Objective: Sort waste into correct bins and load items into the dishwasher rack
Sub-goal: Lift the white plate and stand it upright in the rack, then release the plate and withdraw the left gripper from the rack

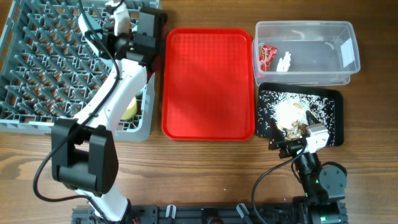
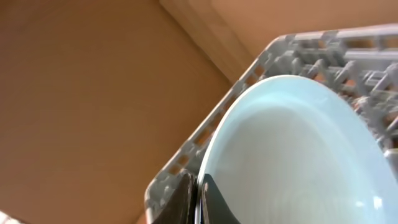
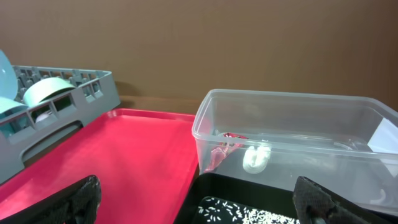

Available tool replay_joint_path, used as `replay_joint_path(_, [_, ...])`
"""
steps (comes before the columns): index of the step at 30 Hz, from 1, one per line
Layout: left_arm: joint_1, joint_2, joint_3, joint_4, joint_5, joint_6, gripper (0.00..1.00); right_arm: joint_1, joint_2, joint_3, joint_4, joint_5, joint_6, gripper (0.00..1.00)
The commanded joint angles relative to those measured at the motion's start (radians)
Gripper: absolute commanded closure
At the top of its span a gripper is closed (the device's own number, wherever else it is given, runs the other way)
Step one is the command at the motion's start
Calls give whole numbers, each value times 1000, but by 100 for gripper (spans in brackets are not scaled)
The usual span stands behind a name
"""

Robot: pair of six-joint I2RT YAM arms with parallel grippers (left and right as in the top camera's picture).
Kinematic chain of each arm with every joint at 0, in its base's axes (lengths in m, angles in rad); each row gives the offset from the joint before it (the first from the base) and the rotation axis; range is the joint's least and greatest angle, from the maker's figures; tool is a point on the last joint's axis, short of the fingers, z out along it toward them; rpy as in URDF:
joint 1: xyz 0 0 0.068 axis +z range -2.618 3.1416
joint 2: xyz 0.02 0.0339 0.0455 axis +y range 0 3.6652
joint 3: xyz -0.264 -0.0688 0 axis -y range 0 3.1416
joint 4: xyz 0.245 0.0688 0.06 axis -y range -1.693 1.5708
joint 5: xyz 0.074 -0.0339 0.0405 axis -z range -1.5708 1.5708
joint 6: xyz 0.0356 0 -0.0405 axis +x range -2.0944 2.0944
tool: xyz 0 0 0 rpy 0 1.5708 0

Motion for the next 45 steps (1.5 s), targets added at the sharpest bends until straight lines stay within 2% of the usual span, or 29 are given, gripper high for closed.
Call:
replay_joint_path(1, [5,-20,3,90,145,248,96,-5,-11,-10,5,-8,-14,0])
replay_joint_path(4, [11,-20,3,103,270,407,96,-5,-11,-10,5,-8,-14,0])
replay_joint_path(8, [15,-20,3,103,308,532,96,-5,-11,-10,5,-8,-14,0])
replay_joint_path(12, [21,-20,3,128,334,723,96,-5,-11,-10,5,-8,-14,0])
replay_joint_path(17, [37,-21,3,347,237,771,96,-5,-11,-10,5,-8,-14,0])
replay_joint_path(20, [43,-26,3,350,238,827,96,-5,-11,-10,5,-8,-14,0])
replay_joint_path(23, [48,-32,3,350,225,834,96,-5,-11,-10,5,-8,-14,0])
replay_joint_path(27, [58,-32,3,288,216,831,96,-5,-11,-10,5,-8,-14,0])
replay_joint_path(33, [89,-32,0,134,250,704,96,-5,-11,-10,5,-8,-14,0])
replay_joint_path(37, [100,-32,0,102,259,674,96,-5,-11,-10,5,-8,-14,0])
replay_joint_path(41, [111,-32,1,212,267,775,96,-5,-11,-10,5,-8,-14,0])
replay_joint_path(45, [128,-37,1,408,267,932,96,-5,-11,-10,5,-8,-14,0])
